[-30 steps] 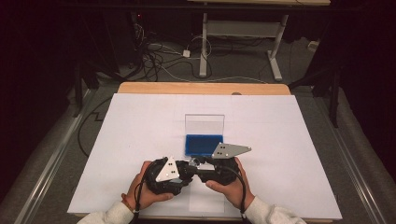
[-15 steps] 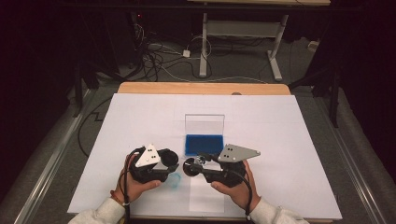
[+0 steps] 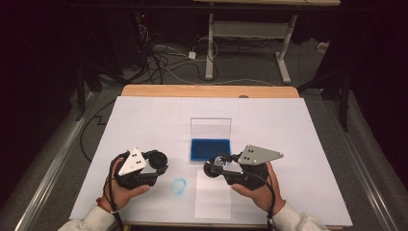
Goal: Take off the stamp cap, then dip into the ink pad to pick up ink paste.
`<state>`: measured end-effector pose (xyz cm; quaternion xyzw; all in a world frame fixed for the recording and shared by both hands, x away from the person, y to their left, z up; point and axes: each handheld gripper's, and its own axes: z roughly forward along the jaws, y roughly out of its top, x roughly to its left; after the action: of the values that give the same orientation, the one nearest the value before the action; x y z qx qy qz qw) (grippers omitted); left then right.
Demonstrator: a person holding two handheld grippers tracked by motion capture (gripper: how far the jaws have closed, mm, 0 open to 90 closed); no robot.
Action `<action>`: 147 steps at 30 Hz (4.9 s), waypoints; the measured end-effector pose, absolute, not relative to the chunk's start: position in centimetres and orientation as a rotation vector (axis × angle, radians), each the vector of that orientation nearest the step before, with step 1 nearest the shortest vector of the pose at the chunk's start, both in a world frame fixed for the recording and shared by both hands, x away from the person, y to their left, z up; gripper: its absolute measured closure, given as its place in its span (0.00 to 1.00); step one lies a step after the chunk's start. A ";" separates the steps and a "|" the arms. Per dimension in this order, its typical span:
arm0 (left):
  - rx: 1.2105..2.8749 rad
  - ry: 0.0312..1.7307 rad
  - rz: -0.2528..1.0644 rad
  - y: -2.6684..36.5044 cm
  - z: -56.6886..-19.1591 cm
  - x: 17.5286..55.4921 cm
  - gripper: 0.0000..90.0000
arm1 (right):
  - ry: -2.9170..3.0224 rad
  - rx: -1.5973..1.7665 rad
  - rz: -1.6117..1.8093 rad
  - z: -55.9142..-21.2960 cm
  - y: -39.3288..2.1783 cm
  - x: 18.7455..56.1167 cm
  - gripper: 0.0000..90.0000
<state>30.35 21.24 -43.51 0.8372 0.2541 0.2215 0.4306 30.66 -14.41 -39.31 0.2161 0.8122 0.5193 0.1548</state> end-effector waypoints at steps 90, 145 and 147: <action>2.176 0.686 0.539 21.4 -45.6 29.7 0.41 | 2.546 0.765 0.933 -41.0 -7.4 41.8 0.63; 2.178 0.687 0.517 21.2 -45.7 29.6 0.41 | 2.514 0.736 0.886 -43.0 -5.3 41.5 0.63; 2.178 0.690 0.516 21.2 -45.7 29.6 0.41 | 2.513 0.729 0.880 -42.9 -5.2 41.6 0.63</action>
<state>29.57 21.23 -45.71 0.8566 0.2712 0.2028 0.3893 41.55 -5.25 -42.93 0.2591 0.8939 0.3131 0.1892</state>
